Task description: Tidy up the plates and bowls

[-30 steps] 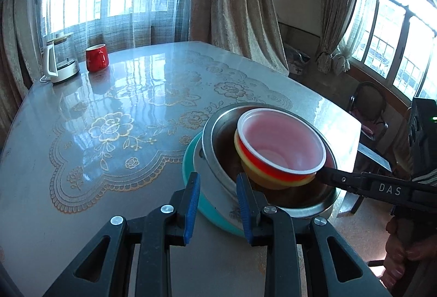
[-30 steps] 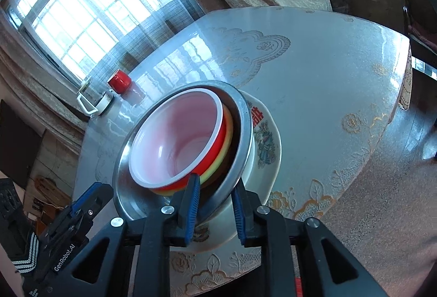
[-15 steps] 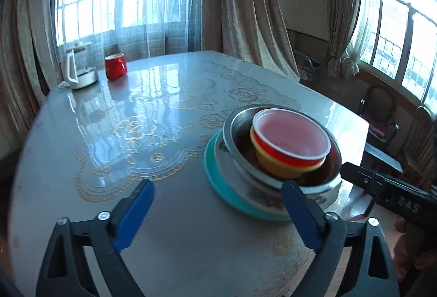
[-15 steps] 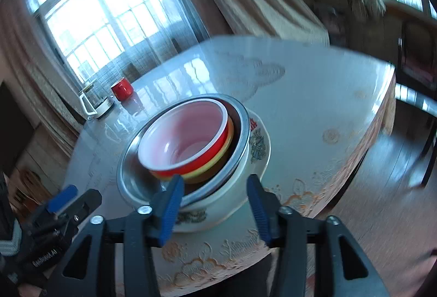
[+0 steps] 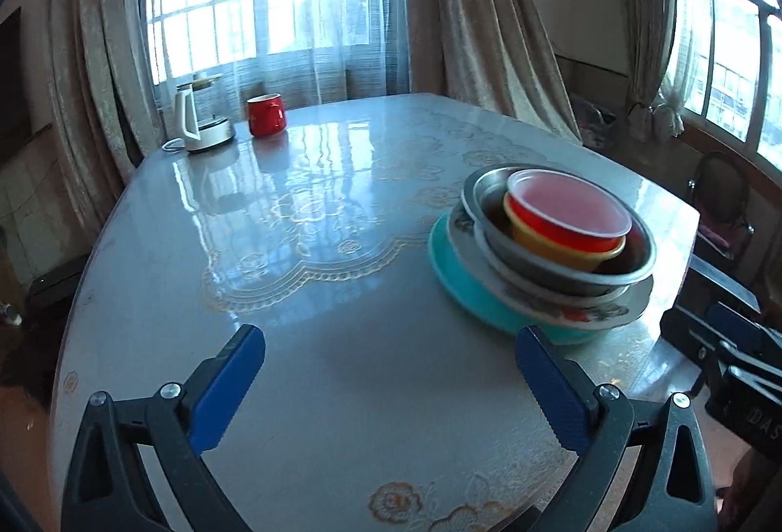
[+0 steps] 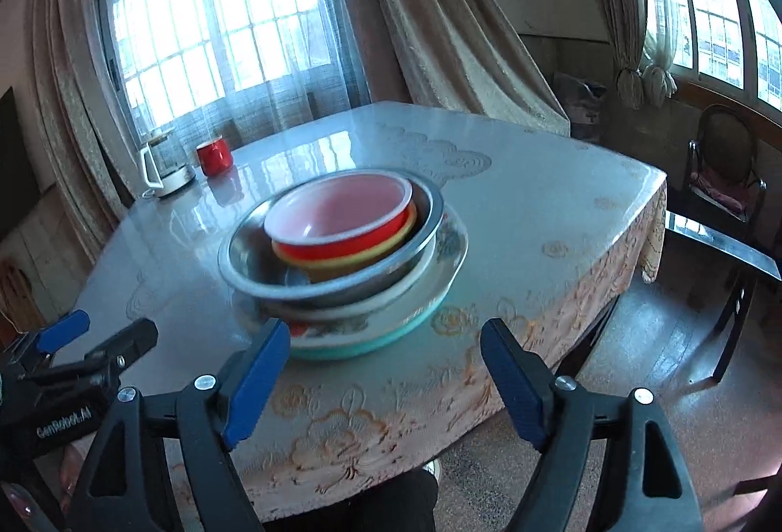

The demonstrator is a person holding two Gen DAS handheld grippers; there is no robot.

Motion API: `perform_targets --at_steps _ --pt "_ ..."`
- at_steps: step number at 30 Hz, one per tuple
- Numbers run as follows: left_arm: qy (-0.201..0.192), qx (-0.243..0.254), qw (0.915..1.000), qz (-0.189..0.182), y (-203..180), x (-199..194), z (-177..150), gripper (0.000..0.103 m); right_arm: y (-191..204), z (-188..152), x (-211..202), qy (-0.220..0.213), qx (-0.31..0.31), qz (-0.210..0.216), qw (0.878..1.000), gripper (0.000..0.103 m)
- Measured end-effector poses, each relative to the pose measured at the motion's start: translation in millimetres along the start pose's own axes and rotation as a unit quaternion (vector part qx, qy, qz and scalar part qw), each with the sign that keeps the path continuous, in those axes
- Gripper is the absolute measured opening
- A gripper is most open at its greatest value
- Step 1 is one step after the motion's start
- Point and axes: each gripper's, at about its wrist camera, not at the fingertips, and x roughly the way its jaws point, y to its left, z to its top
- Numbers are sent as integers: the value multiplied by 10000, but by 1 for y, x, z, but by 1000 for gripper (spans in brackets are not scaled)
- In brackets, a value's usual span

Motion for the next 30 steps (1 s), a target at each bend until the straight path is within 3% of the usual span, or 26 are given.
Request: perform_targets --at_steps 15,30 --pt "-242 54 9995 169 3 -13 -10 103 9 -8 -3 41 -131 20 9999 82" --pt "-129 108 9998 125 -1 -11 -14 103 9 -10 -1 99 -91 44 9999 82"
